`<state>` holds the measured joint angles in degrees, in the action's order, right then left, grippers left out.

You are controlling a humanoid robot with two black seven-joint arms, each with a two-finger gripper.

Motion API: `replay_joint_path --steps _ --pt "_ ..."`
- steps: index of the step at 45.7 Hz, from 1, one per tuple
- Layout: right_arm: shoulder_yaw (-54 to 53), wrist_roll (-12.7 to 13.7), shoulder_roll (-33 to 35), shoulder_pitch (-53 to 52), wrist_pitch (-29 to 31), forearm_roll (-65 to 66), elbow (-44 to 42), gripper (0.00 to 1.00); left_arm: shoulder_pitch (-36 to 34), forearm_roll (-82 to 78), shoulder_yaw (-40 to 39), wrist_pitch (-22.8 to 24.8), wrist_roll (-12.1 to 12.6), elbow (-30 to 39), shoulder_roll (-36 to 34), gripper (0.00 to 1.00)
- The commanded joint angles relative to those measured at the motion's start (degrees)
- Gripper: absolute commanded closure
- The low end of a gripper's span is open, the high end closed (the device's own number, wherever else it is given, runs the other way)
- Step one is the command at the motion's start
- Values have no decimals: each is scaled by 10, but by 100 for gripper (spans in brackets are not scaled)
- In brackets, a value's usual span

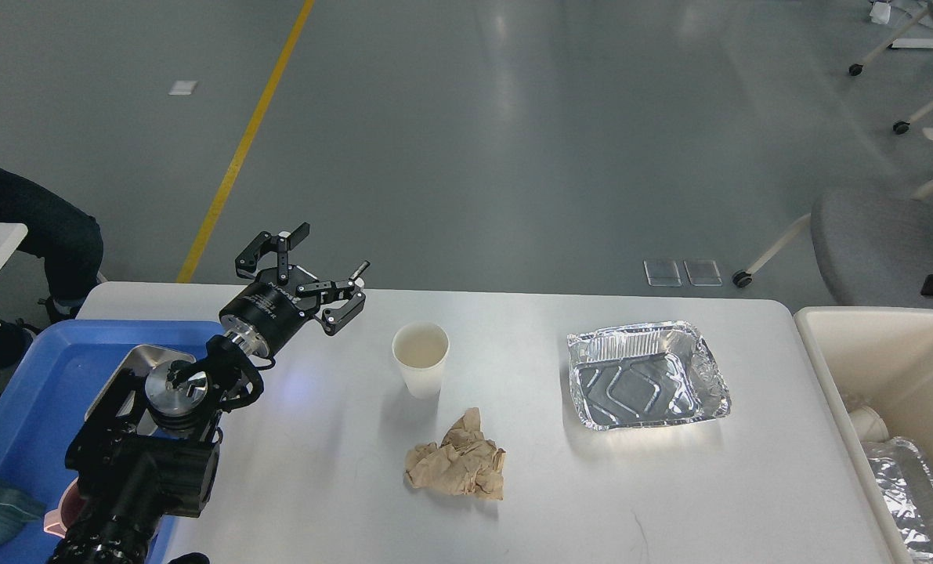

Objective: Tidy desktop
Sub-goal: 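Reach the right gripper toward the foil tray edge nearest it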

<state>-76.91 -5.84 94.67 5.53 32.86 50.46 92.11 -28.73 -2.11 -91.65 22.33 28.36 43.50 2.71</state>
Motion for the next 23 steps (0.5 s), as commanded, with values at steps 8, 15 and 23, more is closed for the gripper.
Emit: replay_joint_path --steps 8,15,23 --pt "-3 1 44 -8 0 7 18 0 5 0 2 -1 -1 -1 0 0" --pt "-2 1 44 -9 -1 7 18 0 5 0 9 -2 -4 0 1 0" --pt "-3 1 44 -10 -2 7 18 0 5 -1 13 -4 -3 -1 0 0"
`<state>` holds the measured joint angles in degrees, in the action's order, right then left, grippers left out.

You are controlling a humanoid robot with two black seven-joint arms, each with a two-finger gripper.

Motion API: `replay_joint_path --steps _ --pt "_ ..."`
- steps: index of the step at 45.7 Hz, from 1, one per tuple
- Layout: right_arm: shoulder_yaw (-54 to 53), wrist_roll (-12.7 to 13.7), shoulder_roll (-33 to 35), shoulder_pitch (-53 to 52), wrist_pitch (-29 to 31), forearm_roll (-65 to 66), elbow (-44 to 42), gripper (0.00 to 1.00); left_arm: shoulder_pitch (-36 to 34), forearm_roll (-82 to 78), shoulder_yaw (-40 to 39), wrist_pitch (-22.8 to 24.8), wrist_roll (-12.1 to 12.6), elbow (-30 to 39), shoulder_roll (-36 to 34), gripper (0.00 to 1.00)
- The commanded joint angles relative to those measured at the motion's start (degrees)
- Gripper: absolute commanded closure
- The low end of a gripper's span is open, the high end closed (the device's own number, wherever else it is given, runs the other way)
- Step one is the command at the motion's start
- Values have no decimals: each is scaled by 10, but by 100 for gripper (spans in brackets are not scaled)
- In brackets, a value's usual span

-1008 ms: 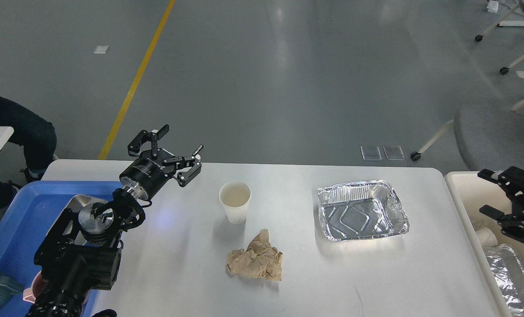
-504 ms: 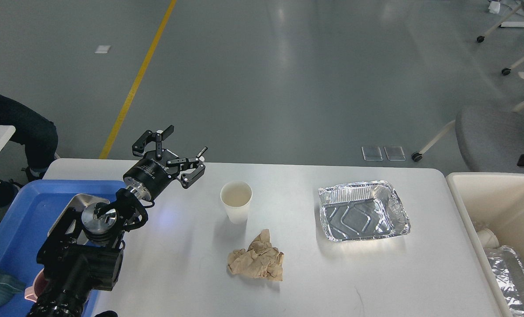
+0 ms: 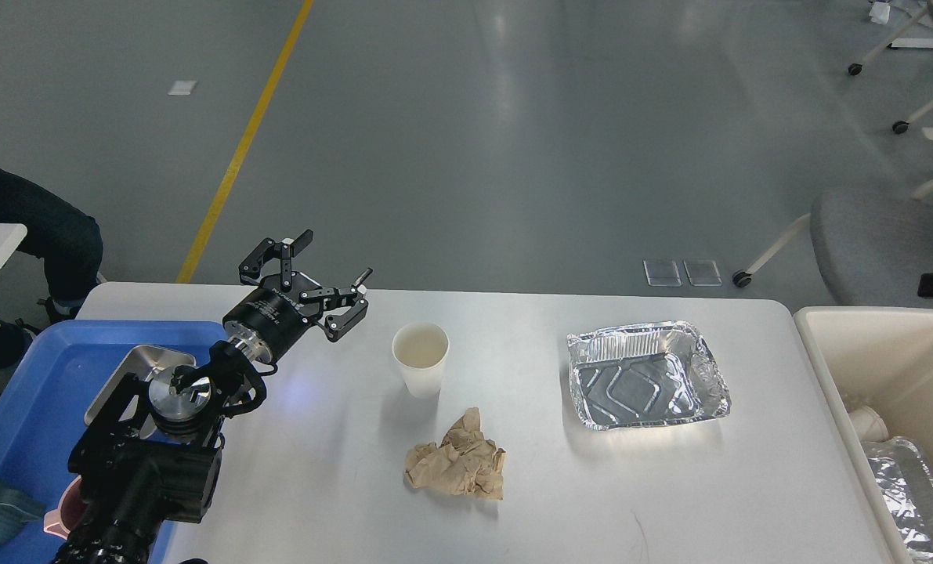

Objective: Tidy desktop
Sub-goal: 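Reach the right gripper toward the foil tray edge nearest it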

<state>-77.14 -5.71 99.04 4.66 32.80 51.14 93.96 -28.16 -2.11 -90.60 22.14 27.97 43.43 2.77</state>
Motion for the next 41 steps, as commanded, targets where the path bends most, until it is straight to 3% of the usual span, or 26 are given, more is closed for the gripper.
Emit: replay_joint_path --steps 1,10,22,37,41 --pt "-2 0 0 -1 -2 0 -1 0 0 -1 3 -2 1 0 0 0" --pt "-4 6 -18 1 -24 51 -16 0 2 -1 10 0 0 1 0 0" --pt "-3 8 -140 1 -41 198 -36 0 6 -1 10 1 0 1 -1 0" --pt "1 51 -271 -51 -36 249 -91 0 6 -1 12 1 0 1 0 0" --pt "4 69 -346 -89 -13 301 -112 0 9 -1 14 2 0 1 0 0"
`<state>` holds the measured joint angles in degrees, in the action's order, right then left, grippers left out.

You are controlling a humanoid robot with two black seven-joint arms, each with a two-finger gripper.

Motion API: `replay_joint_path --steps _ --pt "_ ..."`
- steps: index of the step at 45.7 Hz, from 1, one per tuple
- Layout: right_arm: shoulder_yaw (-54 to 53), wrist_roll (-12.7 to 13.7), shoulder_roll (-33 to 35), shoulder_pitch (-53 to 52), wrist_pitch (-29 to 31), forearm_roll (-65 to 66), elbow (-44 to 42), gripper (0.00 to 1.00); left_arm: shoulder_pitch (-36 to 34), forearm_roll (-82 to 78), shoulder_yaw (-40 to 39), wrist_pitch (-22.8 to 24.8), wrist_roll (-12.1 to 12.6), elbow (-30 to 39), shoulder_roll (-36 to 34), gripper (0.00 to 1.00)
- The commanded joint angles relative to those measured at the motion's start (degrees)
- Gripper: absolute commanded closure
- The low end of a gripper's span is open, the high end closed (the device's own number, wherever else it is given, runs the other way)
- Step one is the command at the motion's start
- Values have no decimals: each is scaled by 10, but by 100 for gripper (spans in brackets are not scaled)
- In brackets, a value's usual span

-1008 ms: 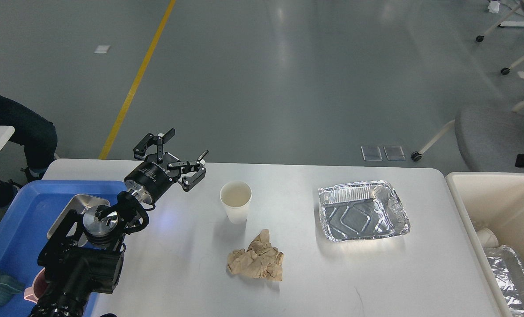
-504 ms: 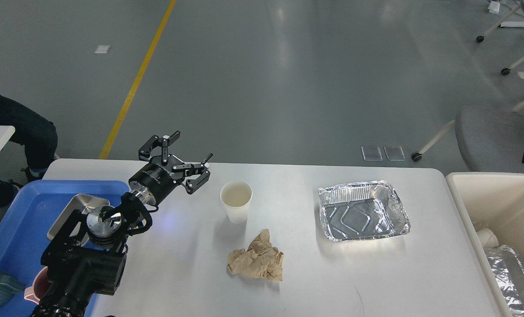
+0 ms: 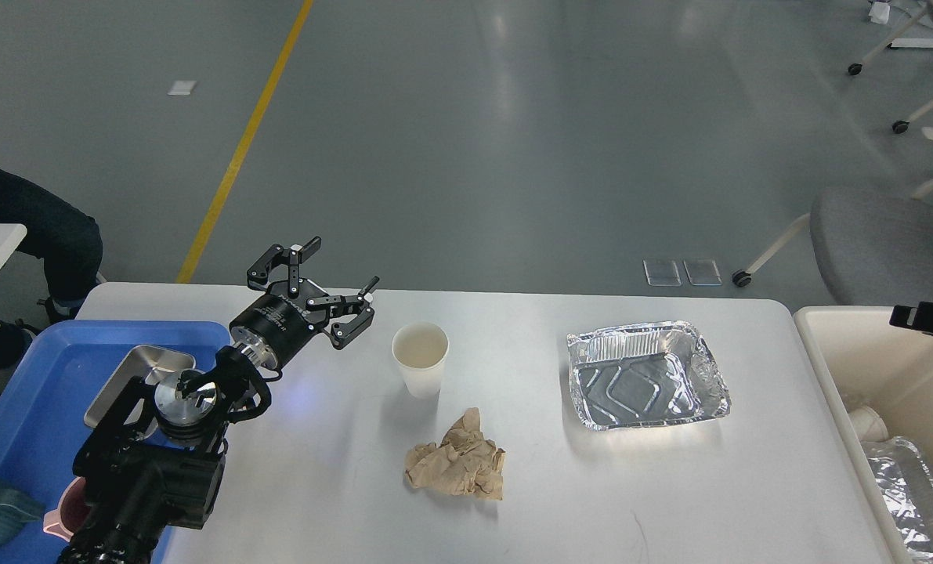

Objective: Tidy desktop
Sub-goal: 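Reach the right gripper toward the foil tray edge nearest it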

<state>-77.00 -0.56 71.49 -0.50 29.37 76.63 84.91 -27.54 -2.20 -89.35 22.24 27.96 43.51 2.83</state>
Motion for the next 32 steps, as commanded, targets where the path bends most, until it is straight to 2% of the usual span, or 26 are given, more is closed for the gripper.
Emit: replay_joint_path --steps 1,5,9,17,23,32 --pt "4 18 -87 -49 31 60 -26 0 6 0 1 1 0 0 0 0" --pt "33 22 -153 -109 76 110 -51 0 8 0 1 1 0 0 0 0" --pt "79 22 -188 -178 93 135 -75 0 12 0 1 1 0 0 0 0" --pt "182 21 -214 -265 93 136 -132 0 14 -1 1 2 0 0 -1 0" --pt "234 21 -247 -293 92 143 -175 0 14 -1 1 2 0 0 0 0" --pt "267 16 -300 -311 82 248 -236 0 13 -1 2 2 0 0 5 0"
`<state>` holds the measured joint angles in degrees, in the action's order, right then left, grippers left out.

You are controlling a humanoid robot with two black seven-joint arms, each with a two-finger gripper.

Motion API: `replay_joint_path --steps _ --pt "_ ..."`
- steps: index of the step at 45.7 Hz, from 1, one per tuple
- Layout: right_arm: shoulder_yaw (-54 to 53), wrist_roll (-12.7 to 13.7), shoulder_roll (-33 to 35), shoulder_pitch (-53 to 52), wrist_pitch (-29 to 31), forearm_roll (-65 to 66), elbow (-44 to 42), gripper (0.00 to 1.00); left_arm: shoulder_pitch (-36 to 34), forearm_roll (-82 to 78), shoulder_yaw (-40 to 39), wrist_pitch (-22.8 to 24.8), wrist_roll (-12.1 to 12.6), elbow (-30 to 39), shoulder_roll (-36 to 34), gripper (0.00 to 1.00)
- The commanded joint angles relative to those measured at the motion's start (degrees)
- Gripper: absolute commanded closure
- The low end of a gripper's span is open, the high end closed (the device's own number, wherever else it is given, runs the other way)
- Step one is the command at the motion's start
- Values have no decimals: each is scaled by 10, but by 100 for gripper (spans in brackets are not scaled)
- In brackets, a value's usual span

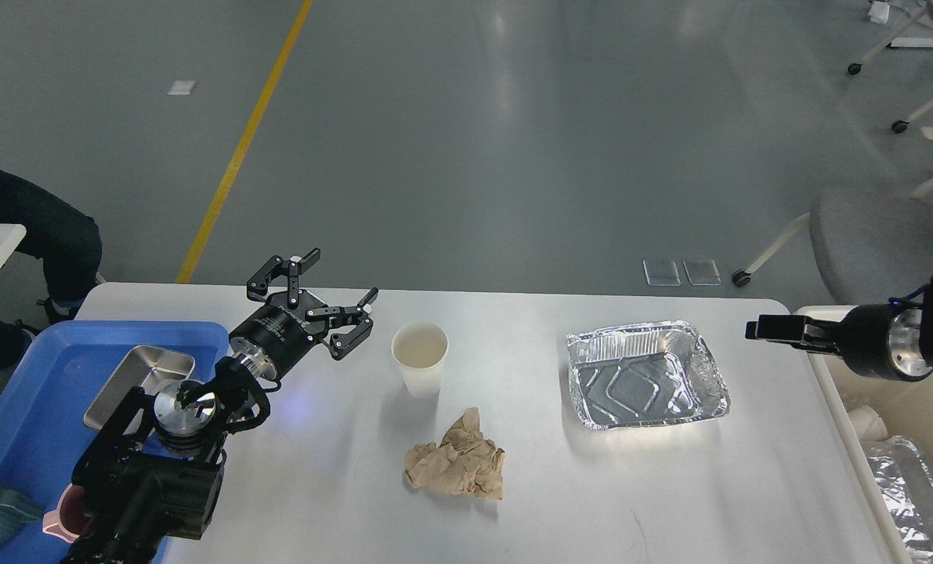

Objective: Tidy desktop
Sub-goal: 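Reach the right gripper toward the foil tray edge nearest it, then close the right gripper on the foil tray rim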

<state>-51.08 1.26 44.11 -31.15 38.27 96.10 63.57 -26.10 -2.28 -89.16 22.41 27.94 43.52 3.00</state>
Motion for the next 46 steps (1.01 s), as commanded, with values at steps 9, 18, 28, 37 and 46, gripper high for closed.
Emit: replay_joint_path --steps 9,18,28,37,46 --pt "26 -3 -72 -15 -35 102 -56 0 0 0 0 1 0 0 6 0" --pt "68 -4 -115 -46 -67 124 -113 0 10 0 0 3 0 0 5 0" --pt "83 -5 -166 -61 -77 124 -150 0 20 0 1 8 0 0 4 0" --pt "84 -6 -209 -71 -87 124 -187 0 22 0 1 8 0 0 5 0" --pt "86 -6 -218 -72 -96 124 -204 0 25 0 1 8 0 1 5 0"
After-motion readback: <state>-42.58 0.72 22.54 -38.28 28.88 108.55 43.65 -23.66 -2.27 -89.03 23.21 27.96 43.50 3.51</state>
